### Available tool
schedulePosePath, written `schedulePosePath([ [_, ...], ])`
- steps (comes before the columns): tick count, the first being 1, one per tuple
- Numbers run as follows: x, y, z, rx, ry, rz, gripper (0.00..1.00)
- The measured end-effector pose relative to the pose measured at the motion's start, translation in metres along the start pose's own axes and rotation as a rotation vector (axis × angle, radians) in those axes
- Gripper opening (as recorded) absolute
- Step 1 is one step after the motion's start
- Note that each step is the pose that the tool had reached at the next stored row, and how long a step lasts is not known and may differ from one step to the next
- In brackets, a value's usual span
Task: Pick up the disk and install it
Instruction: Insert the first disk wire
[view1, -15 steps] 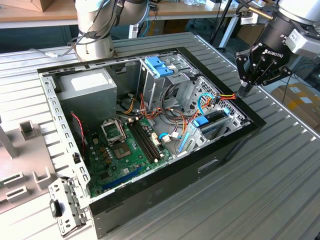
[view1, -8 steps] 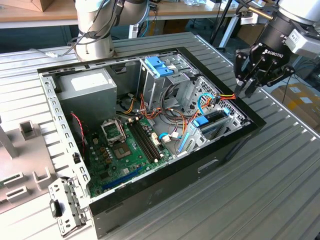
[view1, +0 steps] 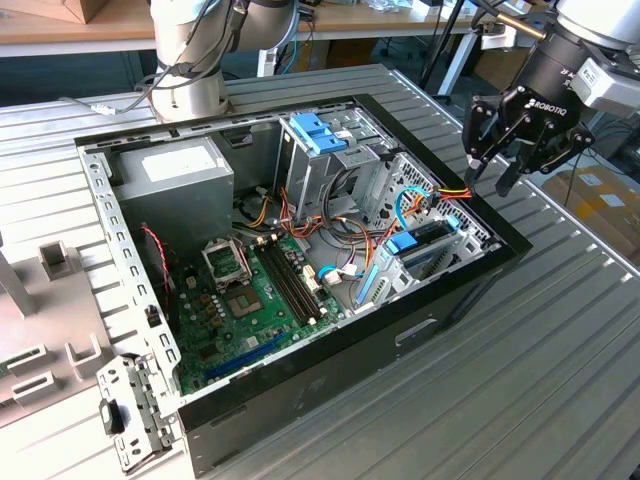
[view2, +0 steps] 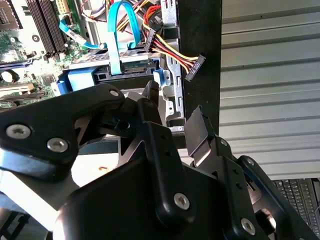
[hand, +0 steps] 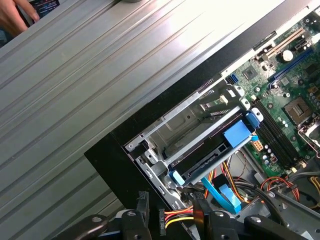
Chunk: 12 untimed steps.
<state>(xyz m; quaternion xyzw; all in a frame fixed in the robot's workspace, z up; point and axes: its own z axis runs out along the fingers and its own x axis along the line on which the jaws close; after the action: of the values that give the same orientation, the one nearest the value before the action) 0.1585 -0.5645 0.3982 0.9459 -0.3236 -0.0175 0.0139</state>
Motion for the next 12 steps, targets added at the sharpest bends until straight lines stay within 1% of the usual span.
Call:
schedulePosePath([
  [12, 0.0025, -0.0020, 0.0017, 0.0001, -0.0001, 0.000, 0.48],
])
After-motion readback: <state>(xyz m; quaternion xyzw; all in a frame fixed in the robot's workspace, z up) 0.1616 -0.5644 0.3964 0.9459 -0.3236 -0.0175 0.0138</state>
